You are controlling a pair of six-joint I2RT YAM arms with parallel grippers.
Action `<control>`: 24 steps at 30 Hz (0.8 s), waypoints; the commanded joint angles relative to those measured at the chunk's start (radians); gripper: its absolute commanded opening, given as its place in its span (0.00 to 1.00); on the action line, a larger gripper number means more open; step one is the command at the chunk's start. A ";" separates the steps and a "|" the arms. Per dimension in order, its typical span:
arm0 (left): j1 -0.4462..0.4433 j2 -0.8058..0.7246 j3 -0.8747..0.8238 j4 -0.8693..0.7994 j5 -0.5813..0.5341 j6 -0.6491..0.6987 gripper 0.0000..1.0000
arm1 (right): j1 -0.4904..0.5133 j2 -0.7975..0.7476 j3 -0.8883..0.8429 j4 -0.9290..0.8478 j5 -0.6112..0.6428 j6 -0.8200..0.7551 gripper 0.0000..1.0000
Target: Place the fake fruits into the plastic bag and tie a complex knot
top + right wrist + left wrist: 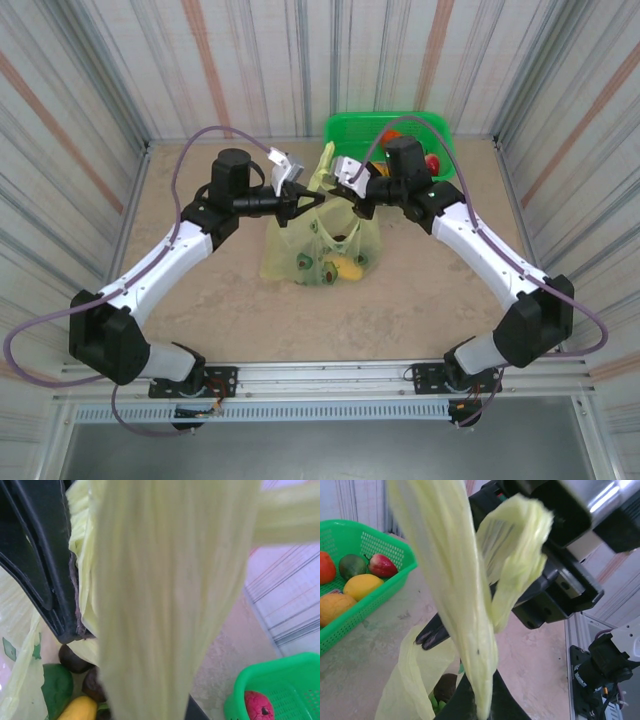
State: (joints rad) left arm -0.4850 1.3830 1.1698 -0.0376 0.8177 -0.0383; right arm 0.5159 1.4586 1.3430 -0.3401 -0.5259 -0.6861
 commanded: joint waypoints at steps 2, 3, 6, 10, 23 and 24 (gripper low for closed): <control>-0.005 0.004 -0.008 0.050 0.044 0.006 0.11 | 0.015 0.021 0.028 -0.055 -0.048 -0.045 0.00; -0.006 0.003 -0.012 0.055 0.044 0.005 0.12 | 0.015 0.024 0.028 -0.059 -0.058 -0.046 0.00; -0.006 0.002 -0.019 0.068 0.044 0.000 0.17 | 0.016 0.032 0.033 -0.065 -0.061 -0.048 0.00; -0.006 0.009 -0.021 0.068 0.034 -0.001 0.24 | 0.021 0.033 0.031 -0.061 -0.082 -0.053 0.00; 0.002 -0.006 -0.069 0.146 0.047 -0.021 0.00 | 0.022 0.007 -0.023 0.017 -0.015 0.008 0.10; 0.009 -0.011 -0.078 0.160 0.046 -0.035 0.00 | 0.023 -0.018 -0.060 0.069 0.010 0.031 0.21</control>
State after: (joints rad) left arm -0.4847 1.3895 1.1179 0.0681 0.8459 -0.0540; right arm 0.5312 1.4731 1.3289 -0.3447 -0.5720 -0.7021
